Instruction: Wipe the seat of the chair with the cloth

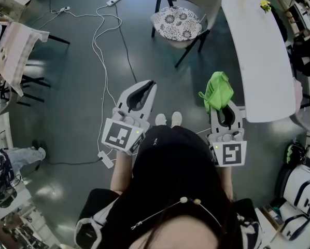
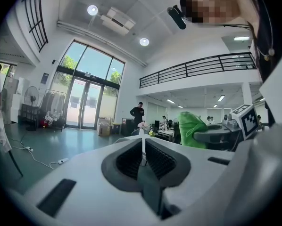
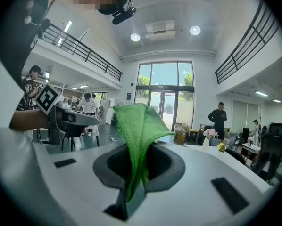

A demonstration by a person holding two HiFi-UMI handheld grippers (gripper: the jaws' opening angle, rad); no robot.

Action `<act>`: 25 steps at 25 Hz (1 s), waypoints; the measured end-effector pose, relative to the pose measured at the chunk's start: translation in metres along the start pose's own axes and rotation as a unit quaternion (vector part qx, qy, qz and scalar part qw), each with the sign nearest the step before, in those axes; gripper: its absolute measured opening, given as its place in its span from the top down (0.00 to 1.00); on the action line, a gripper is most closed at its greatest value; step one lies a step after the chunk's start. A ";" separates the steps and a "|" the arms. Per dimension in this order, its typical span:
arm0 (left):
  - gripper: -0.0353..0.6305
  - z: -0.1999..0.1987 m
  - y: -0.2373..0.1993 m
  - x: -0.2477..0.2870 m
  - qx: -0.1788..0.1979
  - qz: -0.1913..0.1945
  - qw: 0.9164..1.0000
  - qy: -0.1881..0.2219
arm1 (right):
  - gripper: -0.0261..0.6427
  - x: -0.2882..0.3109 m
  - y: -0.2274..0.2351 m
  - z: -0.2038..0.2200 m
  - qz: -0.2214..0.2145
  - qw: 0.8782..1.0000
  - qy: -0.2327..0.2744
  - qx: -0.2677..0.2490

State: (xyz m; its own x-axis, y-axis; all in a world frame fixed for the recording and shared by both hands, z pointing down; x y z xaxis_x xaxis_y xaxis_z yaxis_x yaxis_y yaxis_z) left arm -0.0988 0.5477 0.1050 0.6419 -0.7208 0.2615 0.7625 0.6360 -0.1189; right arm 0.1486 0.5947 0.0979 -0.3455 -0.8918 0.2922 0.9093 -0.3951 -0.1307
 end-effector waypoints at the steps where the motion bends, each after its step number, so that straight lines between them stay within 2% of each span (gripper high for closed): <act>1: 0.91 0.001 -0.003 -0.002 -0.001 -0.001 1.000 -0.001 | 0.89 0.002 -0.003 -0.001 -0.002 1.000 -0.001 -0.003; 6: 0.91 0.008 -0.020 -0.011 -0.009 0.000 1.000 0.003 | 0.89 0.013 -0.021 -0.002 -0.004 1.000 -0.009 -0.013; 12: 0.91 0.001 -0.034 0.000 0.009 0.000 1.000 0.013 | 0.89 0.030 -0.020 0.002 -0.003 1.000 -0.021 -0.019; 17: 0.91 -0.018 -0.054 0.031 0.032 -0.001 0.999 0.015 | 0.89 0.068 0.010 -0.009 0.015 1.000 -0.016 -0.010; 22: 0.91 -0.028 -0.079 0.082 0.029 -0.010 0.999 -0.008 | 0.89 0.118 0.049 -0.005 0.009 1.000 -0.027 -0.003; 25: 0.91 -0.034 -0.096 0.125 0.030 -0.002 1.000 -0.003 | 0.89 0.161 0.081 0.001 0.001 0.999 -0.043 0.008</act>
State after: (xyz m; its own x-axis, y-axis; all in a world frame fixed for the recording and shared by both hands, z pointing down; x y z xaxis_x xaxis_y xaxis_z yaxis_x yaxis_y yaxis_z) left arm -0.0889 0.3871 0.1166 0.6378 -0.7221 0.2678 0.7591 0.6481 -0.0603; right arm 0.1666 0.4195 0.1351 -0.3237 -0.8701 0.3717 0.9134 -0.3898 -0.1170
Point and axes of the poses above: the fingertips, and each gripper's own axes: x forward along the fingers, y to its right, z out of its underside, the point moved 8 cm from there along -x, backward along the fingers, and after that the axes turned 9 degrees about -y, right-handed, at the moved point
